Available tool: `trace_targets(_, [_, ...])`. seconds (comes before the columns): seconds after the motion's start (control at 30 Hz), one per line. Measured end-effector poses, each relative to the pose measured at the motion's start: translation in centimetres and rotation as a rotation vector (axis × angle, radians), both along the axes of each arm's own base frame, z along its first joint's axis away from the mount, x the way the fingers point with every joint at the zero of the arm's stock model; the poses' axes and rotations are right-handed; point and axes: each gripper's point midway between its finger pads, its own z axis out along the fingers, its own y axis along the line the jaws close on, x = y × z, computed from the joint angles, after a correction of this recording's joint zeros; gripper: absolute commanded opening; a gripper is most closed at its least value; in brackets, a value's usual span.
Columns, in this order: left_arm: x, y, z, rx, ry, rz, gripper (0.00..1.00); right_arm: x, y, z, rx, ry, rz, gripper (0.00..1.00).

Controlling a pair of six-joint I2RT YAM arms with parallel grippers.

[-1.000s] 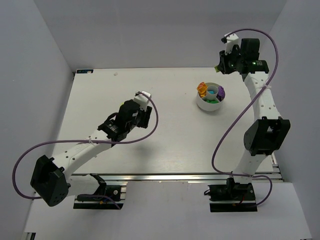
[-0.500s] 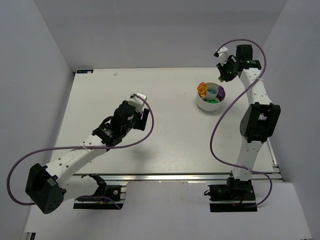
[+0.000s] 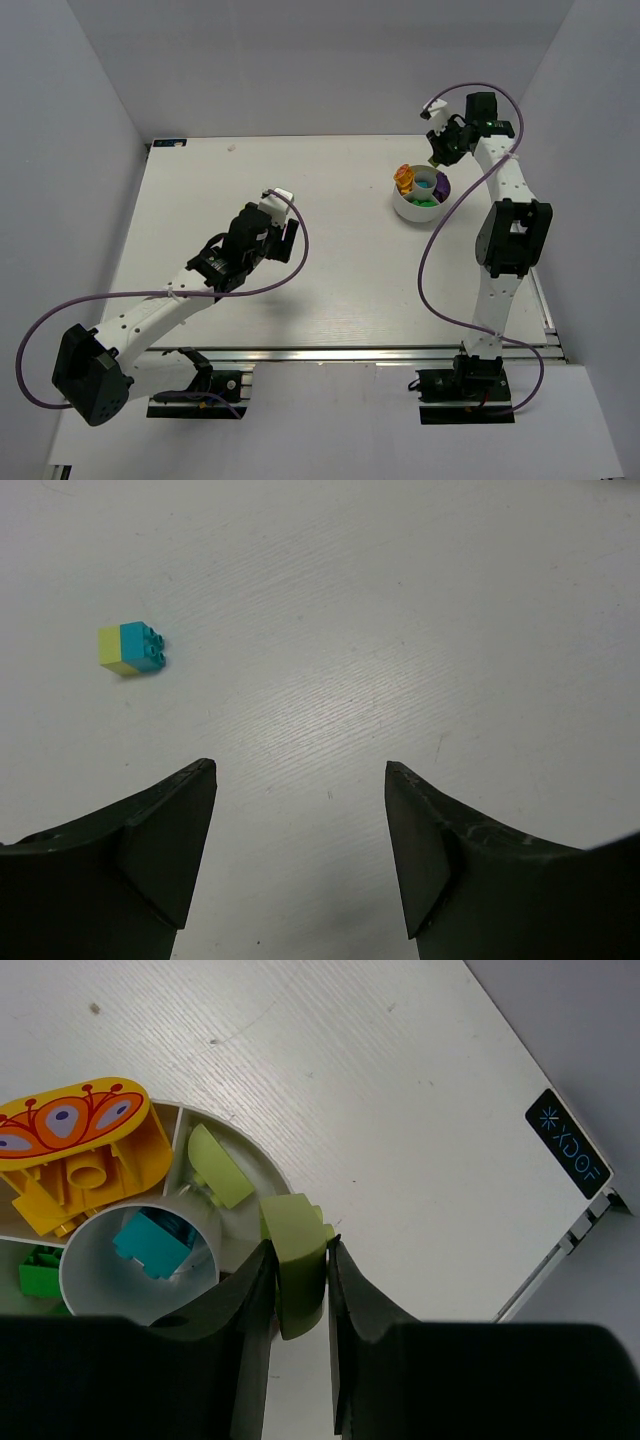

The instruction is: Sort the legos into containers by color

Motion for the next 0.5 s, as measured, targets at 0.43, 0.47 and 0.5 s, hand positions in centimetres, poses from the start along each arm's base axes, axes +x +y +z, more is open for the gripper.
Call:
trace_targets(0.43, [0.02,-0.08,-0.19,0.002,0.005,-0.004,0.78,-0.46,0.68,-0.61,-0.01,0.013,0.067,0.0])
trace_targets(0.47, [0.02,-0.08,-0.19,0.002,0.005,-0.004,0.78,-0.48,0.67,-0.65,-0.012,0.014,0.069,0.0])
trace_targets(0.5, [0.02,-0.08,-0.19,0.002,0.005,-0.004,0.78,-0.5,0.92,-0.7,-0.014,0.015,0.076,0.0])
